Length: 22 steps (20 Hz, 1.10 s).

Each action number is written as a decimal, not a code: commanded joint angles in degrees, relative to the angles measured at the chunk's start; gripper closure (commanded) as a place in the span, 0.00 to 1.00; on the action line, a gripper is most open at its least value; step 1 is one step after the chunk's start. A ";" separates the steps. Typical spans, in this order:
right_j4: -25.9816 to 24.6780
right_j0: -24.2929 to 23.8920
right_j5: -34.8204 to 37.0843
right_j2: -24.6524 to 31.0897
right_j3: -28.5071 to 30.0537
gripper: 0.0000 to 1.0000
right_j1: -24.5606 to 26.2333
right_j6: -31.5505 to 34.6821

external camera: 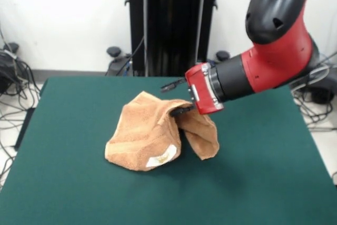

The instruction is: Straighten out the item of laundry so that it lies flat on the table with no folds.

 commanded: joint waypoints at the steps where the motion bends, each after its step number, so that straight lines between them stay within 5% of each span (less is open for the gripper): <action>1: 7.70 -0.38 0.84 9.15 3.71 0.00 -12.06 11.30; 15: 8.61 -1.44 -11.31 20.89 19.44 0.00 -33.38 -1.72; 16: 7.39 -3.02 -14.34 23.80 26.46 0.00 -40.16 -7.32; 18: 2.47 -7.76 -20.93 27.21 35.40 0.00 -44.87 -14.62; 22: -12.34 -12.01 -34.98 24.77 37.71 0.00 -35.98 -13.75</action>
